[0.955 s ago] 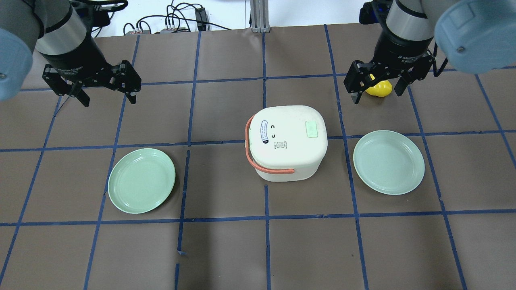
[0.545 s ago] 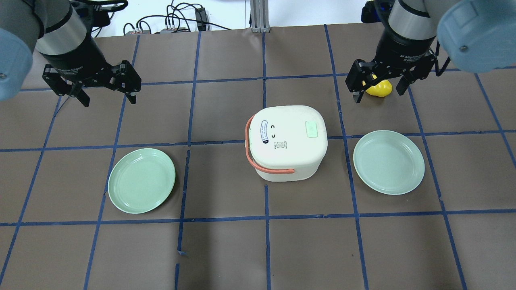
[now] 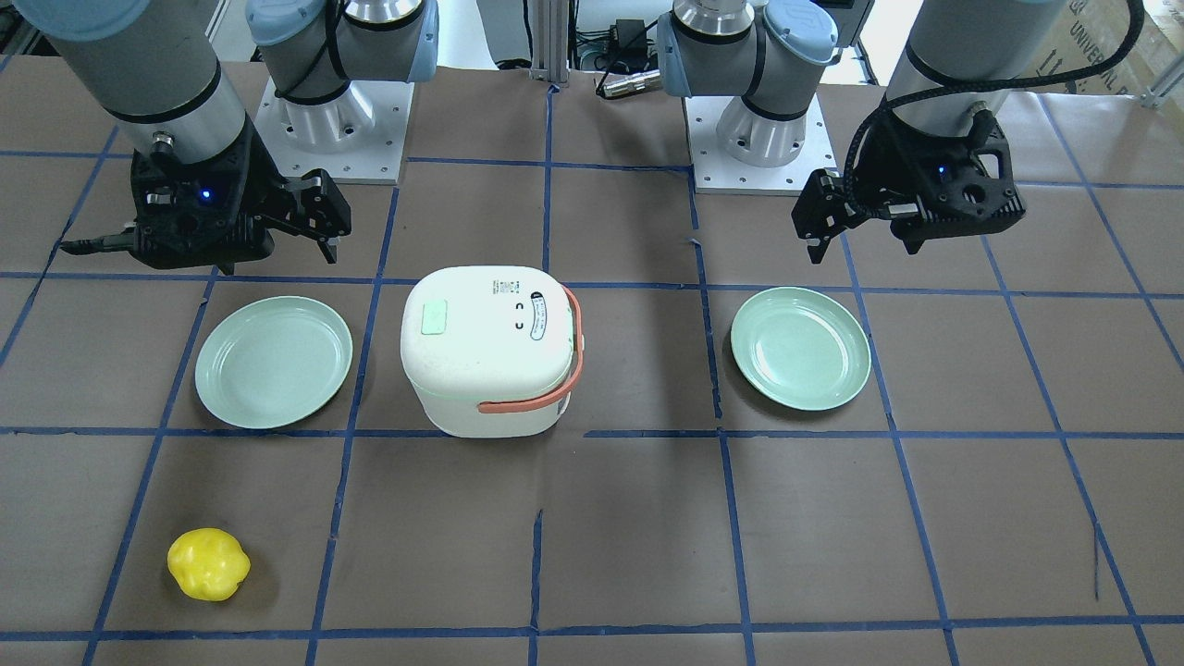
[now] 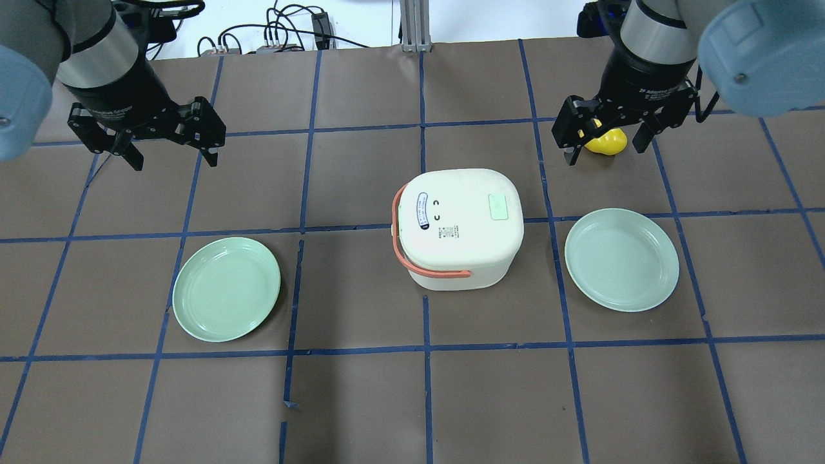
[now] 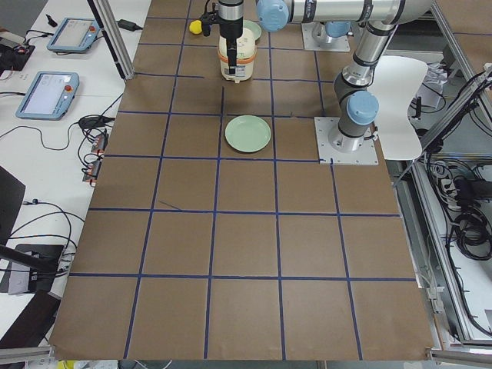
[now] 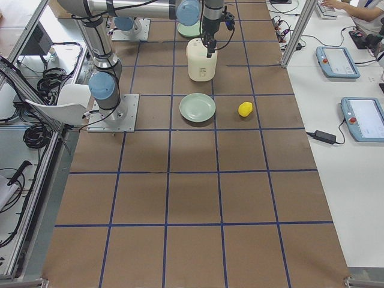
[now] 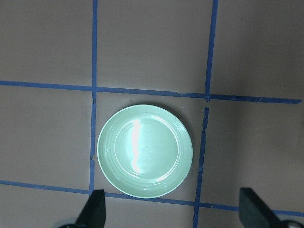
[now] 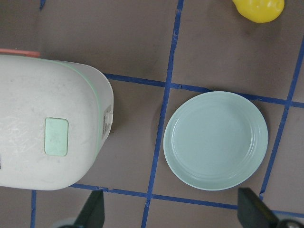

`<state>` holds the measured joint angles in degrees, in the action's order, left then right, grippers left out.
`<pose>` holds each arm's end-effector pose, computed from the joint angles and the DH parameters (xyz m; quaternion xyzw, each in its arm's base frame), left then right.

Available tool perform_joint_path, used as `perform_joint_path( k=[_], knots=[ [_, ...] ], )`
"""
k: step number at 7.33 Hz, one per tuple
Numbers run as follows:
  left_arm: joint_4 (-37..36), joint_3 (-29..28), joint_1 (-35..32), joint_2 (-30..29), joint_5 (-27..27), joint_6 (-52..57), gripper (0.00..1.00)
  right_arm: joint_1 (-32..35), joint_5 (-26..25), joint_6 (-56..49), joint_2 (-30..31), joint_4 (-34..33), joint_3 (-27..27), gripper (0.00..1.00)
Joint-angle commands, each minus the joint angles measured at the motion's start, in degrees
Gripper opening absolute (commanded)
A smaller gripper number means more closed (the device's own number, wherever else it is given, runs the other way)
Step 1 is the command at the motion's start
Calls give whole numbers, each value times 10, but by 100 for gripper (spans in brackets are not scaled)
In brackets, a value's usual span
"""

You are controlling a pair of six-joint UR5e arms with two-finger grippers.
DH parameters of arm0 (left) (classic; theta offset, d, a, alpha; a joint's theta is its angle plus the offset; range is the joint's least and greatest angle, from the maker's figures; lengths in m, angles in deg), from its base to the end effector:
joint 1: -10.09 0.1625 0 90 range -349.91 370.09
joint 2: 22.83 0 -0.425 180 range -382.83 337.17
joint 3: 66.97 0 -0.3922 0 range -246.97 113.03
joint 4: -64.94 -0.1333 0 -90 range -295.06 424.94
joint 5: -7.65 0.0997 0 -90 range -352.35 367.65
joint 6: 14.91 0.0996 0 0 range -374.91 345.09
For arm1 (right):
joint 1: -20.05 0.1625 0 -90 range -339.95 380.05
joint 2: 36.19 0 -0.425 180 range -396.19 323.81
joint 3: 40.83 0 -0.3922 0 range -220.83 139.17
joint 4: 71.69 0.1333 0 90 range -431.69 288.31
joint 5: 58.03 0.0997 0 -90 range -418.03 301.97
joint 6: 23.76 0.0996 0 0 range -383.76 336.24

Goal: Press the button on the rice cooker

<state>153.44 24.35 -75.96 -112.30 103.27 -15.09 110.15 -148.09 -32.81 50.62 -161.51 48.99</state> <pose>-0.0896 -0.4965 0.4842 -0.0363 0.9981 -0.0046 0.0492 0.1341 -0.5091 0.4613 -0.0797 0.9964 0.0278 0.0016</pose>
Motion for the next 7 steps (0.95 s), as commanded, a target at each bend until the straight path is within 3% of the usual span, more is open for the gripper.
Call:
perform_joint_path(
  k=[1, 7],
  knots=[
    [0, 0, 0, 0, 0, -1, 100, 1, 0, 1, -1, 0, 0, 100],
    [0, 0, 0, 0, 0, 0, 100, 2, 2, 4, 4, 1, 1, 100]
  ],
)
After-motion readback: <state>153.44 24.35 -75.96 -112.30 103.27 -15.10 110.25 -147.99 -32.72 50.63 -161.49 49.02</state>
